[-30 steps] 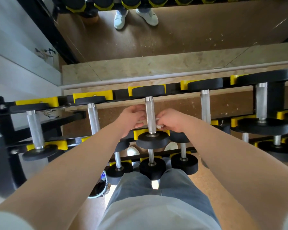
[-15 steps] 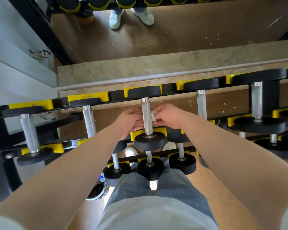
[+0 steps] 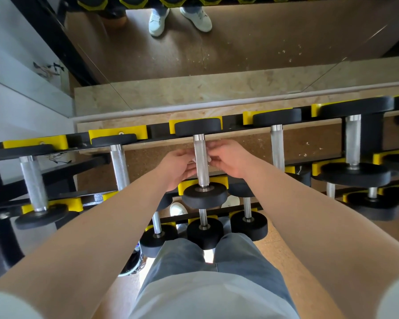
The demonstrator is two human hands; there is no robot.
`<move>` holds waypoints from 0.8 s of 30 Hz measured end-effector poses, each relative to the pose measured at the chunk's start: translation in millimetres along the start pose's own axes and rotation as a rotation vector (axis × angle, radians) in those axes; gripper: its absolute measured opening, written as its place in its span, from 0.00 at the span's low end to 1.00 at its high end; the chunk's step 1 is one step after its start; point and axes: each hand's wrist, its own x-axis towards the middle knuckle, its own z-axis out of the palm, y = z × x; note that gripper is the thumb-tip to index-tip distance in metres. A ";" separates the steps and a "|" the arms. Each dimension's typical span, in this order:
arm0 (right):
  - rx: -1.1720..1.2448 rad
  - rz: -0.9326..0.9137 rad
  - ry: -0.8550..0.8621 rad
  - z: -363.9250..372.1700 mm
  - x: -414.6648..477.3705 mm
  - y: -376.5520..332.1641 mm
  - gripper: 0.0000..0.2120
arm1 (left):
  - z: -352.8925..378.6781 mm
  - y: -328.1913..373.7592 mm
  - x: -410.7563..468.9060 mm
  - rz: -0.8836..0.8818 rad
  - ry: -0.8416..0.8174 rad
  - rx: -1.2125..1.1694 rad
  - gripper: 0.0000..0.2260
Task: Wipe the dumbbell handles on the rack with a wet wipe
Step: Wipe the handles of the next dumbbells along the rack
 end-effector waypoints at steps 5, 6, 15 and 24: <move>-0.606 0.242 -0.092 -3.4 -11.7 6.9 0.17 | -9.3 -8.6 -4.3 -0.098 -0.020 0.496 0.07; -0.628 0.257 -0.093 -1.9 -12.9 5.9 0.17 | -9.7 -10.7 -2.9 -0.101 -0.009 0.541 0.08; 0.057 0.020 0.122 5.5 -0.2 -8.8 0.18 | -4.0 13.5 11.9 -0.058 0.008 -0.025 0.10; -0.147 0.067 0.242 -8.5 -16.6 8.4 0.18 | -5.7 8.7 27.7 0.033 -0.044 -0.082 0.12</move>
